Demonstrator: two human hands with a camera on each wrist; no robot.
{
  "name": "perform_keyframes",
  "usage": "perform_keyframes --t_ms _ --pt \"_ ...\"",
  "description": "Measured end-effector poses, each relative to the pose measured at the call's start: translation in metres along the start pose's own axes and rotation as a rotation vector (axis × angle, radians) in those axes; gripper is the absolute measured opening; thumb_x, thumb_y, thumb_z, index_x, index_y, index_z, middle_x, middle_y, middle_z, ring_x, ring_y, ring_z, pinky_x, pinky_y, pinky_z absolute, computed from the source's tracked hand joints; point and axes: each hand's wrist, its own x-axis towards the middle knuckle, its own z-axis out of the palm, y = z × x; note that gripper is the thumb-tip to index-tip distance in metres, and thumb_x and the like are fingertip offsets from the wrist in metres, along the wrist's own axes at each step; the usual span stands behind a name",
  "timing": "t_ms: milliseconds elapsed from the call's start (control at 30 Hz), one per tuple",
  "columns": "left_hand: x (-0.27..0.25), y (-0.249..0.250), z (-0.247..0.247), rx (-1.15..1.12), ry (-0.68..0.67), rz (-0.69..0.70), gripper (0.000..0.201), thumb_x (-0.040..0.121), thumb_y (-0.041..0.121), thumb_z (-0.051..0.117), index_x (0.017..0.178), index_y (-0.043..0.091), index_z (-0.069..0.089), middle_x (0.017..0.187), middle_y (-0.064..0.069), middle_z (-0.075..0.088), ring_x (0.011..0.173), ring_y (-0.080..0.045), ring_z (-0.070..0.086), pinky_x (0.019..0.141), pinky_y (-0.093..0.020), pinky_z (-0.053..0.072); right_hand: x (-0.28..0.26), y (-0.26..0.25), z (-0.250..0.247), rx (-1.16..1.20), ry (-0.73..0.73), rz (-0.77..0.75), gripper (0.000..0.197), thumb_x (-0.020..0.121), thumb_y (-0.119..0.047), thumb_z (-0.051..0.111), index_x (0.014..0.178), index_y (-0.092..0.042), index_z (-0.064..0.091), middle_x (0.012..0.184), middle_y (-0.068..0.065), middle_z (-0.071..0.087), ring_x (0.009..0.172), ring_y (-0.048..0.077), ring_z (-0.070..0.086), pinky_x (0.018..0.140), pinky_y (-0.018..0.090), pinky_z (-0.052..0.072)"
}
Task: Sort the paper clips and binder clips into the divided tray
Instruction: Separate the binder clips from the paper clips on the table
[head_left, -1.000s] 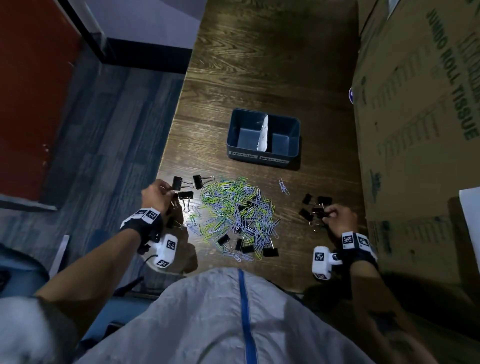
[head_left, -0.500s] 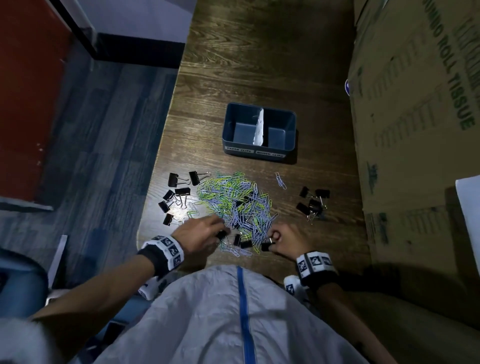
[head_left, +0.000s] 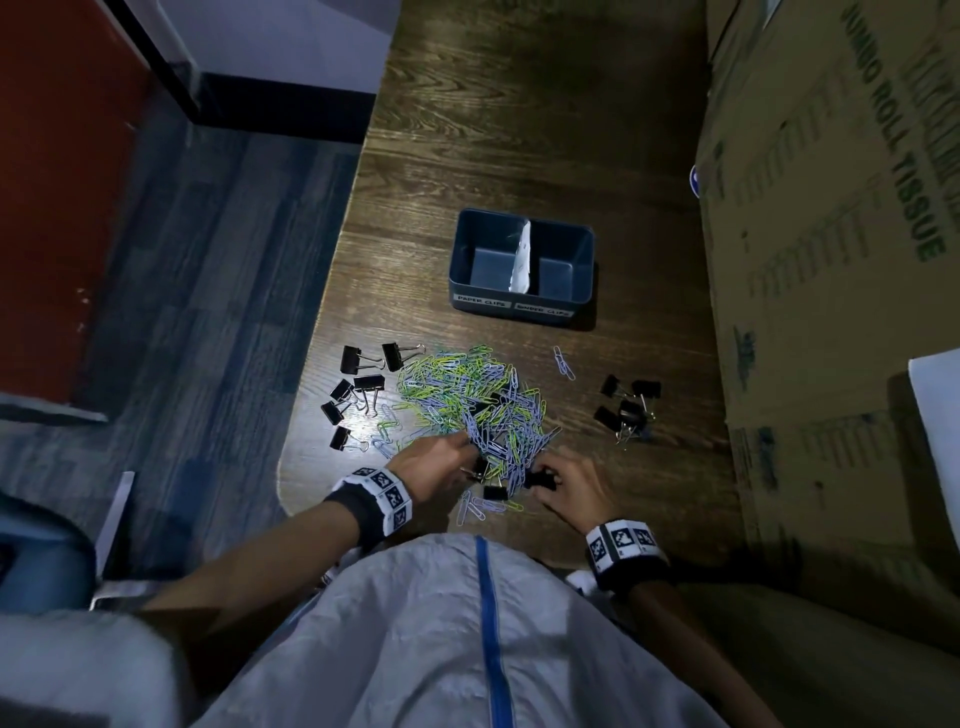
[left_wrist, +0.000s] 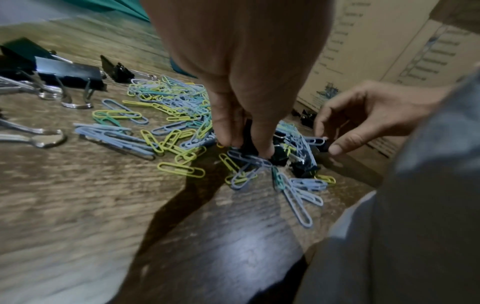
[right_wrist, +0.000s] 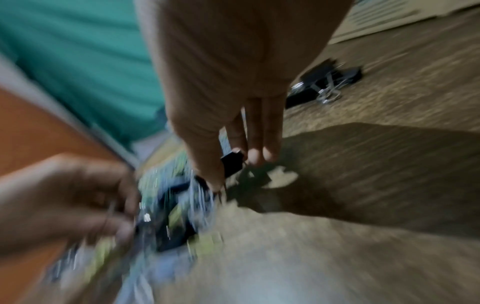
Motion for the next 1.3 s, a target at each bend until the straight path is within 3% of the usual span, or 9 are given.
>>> perform_keyframes --t_ms 167,300,500,600,767,900,1033,1200,1300 --pt "-0.012 -0.018 -0.014 -0.183 0.188 -0.088 0.007 0.091 0.019 0.059 0.098 0.021 0.061 0.101 0.008 0.057 0.086 -0.012 0.056 0.076 -0.027 0.051 0.007 0.016 -0.020 0.384 0.079 0.182 0.021 0.068 -0.025 0.088 0.081 -0.036 0.074 0.075 -0.010 0.070 0.065 0.009 0.064 0.066 0.035 0.057" --pt "-0.040 -0.043 -0.030 -0.167 0.259 -0.176 0.011 0.088 0.016 0.065 0.095 0.024 0.062 0.096 0.009 0.059 0.082 -0.011 0.058 0.073 -0.026 0.048 0.011 0.020 -0.054 0.614 0.145 0.234 0.013 0.075 -0.014 0.087 0.080 -0.021 0.077 0.071 0.004 0.072 0.063 0.016 0.063 0.063 0.032 0.050" --pt "-0.087 -0.080 -0.032 -0.013 -0.068 -0.362 0.020 0.082 0.025 0.067 0.099 0.035 0.066 0.101 0.015 0.063 0.092 -0.011 0.060 0.076 -0.030 0.048 0.027 0.038 -0.089 0.456 0.408 0.336 0.022 0.073 -0.005 0.085 0.080 -0.019 0.071 0.090 0.005 0.066 0.073 0.011 0.059 0.071 0.025 0.045" --pt "-0.100 -0.088 -0.021 0.029 -0.099 -0.392 0.016 0.084 0.028 0.067 0.098 0.036 0.066 0.105 0.014 0.063 0.091 -0.010 0.061 0.080 -0.032 0.052 0.029 0.049 -0.087 0.254 0.482 0.408 0.018 0.075 -0.007 0.084 0.081 -0.016 0.071 0.092 0.005 0.062 0.076 0.017 0.060 0.071 0.024 0.041" --pt "-0.103 -0.087 -0.013 0.073 0.061 -0.354 0.024 0.085 0.021 0.067 0.109 0.024 0.063 0.106 0.004 0.058 0.078 -0.016 0.060 0.062 -0.034 0.053 0.028 0.064 -0.070 0.094 0.420 0.412 0.022 0.075 -0.002 0.083 0.085 -0.016 0.069 0.100 0.012 0.063 0.080 0.022 0.058 0.070 0.028 0.041" --pt "-0.086 -0.074 -0.014 0.117 0.174 -0.336 0.030 0.085 0.011 0.067 0.115 0.011 0.062 0.101 -0.006 0.058 0.069 -0.020 0.059 0.049 -0.028 0.048 0.021 0.052 -0.062 -0.010 0.440 0.411 0.024 0.077 -0.004 0.080 0.096 -0.014 0.068 0.112 0.015 0.058 0.105 0.034 0.057 0.082 0.036 0.044" --pt "-0.054 -0.056 -0.015 0.088 0.090 -0.403 0.049 0.080 0.006 0.071 0.123 0.011 0.047 0.105 -0.007 0.052 0.073 -0.022 0.057 0.057 -0.031 0.049 0.024 0.027 -0.050 0.009 0.326 0.181 0.028 0.078 -0.005 0.078 0.103 -0.013 0.069 0.111 0.008 0.057 0.096 0.029 0.061 0.081 0.043 0.054" --pt "-0.023 -0.039 -0.010 0.079 -0.026 -0.427 0.080 0.060 0.012 0.088 0.126 0.009 0.043 0.115 -0.007 0.045 0.088 -0.022 0.056 0.073 -0.031 0.055 0.033 -0.004 -0.036 -0.003 0.085 0.091 0.042 0.079 -0.009 0.081 0.116 -0.023 0.065 0.120 0.001 0.057 0.097 0.021 0.064 0.082 0.033 0.053" --pt "-0.009 -0.029 -0.008 0.040 0.013 -0.405 0.066 0.072 0.003 0.077 0.129 0.008 0.045 0.119 -0.009 0.046 0.090 -0.022 0.056 0.074 -0.028 0.052 0.039 -0.013 -0.028 -0.020 0.132 0.047 0.044 0.080 -0.008 0.080 0.119 -0.021 0.064 0.120 0.002 0.057 0.102 0.022 0.062 0.086 0.041 0.056"
